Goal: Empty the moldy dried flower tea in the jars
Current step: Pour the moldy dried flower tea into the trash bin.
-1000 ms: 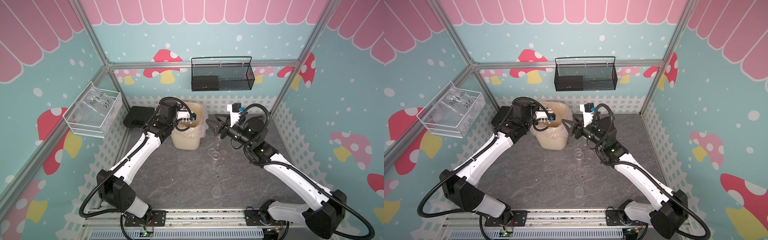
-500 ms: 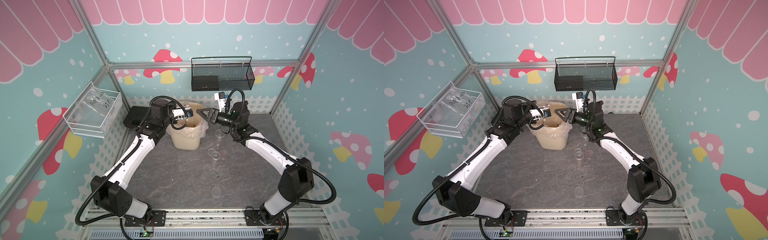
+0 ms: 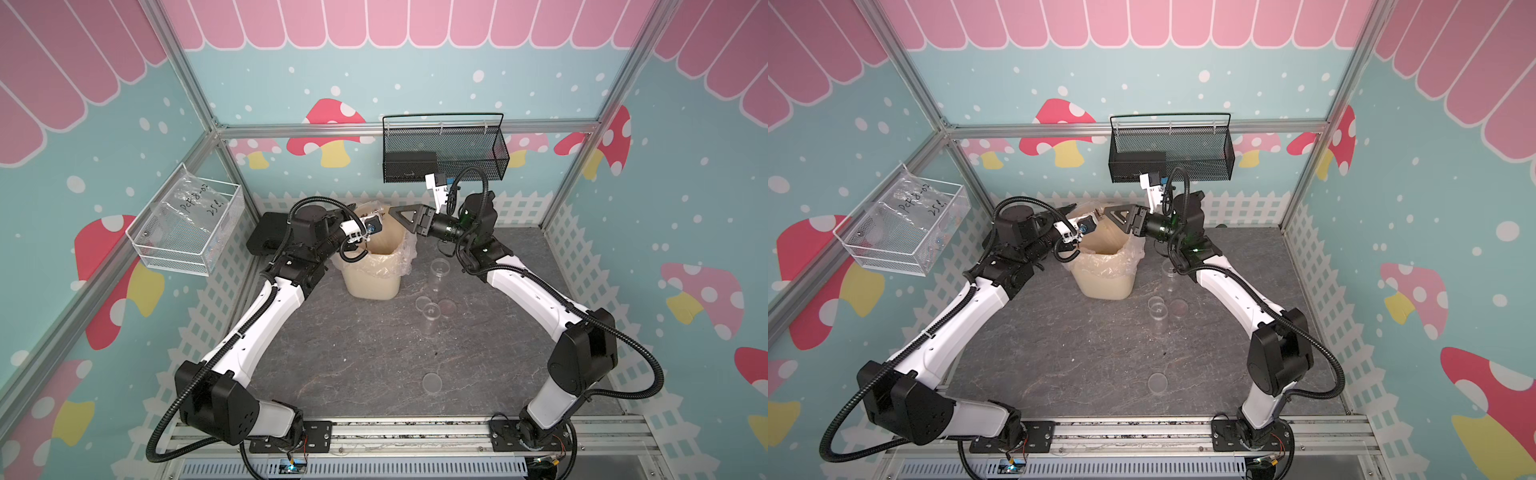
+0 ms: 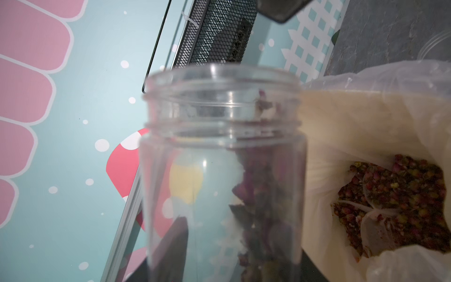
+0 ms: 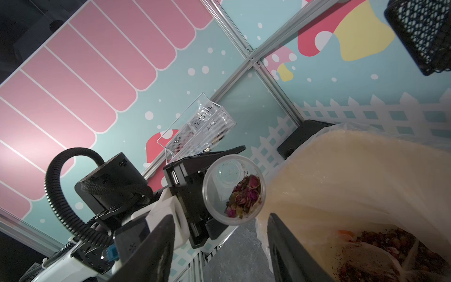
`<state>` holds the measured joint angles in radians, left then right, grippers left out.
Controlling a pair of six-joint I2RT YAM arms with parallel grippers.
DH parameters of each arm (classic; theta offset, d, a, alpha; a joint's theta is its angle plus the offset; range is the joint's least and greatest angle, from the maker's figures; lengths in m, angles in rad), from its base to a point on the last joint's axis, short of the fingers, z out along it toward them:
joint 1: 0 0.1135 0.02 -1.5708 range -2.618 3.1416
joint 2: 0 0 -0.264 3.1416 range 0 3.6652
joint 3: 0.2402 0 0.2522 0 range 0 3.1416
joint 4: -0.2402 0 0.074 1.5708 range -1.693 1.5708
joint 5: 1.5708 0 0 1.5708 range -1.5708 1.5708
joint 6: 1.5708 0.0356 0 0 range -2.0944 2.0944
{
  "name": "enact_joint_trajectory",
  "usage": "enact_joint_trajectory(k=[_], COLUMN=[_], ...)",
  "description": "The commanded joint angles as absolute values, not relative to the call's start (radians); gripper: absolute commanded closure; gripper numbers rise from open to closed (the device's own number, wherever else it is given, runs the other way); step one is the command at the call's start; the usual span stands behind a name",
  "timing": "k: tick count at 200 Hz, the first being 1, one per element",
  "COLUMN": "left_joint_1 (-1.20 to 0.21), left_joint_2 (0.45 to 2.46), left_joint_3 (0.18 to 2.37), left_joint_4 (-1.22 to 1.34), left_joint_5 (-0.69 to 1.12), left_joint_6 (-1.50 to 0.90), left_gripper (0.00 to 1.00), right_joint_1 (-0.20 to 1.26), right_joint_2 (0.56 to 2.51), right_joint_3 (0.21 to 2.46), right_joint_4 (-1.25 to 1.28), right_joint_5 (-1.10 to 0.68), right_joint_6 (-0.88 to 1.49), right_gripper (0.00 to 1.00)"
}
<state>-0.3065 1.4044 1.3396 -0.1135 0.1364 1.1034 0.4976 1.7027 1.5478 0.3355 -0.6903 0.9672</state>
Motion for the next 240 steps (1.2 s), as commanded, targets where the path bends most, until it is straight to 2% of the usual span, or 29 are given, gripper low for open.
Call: enact_joint_trajectory(k=[1, 61, 158, 211, 229, 240], left_joint_1=[-0.291, -0.242, -0.242, -0.259, -0.268, -0.274], left_joint_2=[1.366, 1.348, 1.345, 1.34, 1.338, 1.338], left_joint_3=[1.319, 1.284, 1.269, 1.26, 1.26, 1.258], left_joint_4=[-0.029, 0.081, 0.024, -0.009, -0.019, -0.023], left_joint_5=[0.237, 0.376, 0.374, 0.327, 0.305, 0.293], left_joint_6=[0.987, 0.786, 0.915, 1.022, 1.054, 1.068], left_gripper=[0.78, 0.78, 0.79, 0.79, 0.79, 0.79], right_joint_1=[0.5, 0.5, 0.53, 0.563, 0.565, 0.567], right_joint_2=[1.719, 1.727, 1.778, 1.884, 1.935, 1.962], right_joint_3=[1.599, 1.621, 1.73, 1.911, 1.969, 2.014], right_joint_4=[0.276, 0.236, 0.152, -0.047, -0.104, -0.151], right_joint_5=[-0.674, -0.693, -0.693, -0.669, -0.66, -0.655], right_joint_6=[0.907, 0.861, 0.812, 0.717, 0.69, 0.67], right_gripper=[0.39, 0.39, 0.39, 0.48, 0.52, 0.59])
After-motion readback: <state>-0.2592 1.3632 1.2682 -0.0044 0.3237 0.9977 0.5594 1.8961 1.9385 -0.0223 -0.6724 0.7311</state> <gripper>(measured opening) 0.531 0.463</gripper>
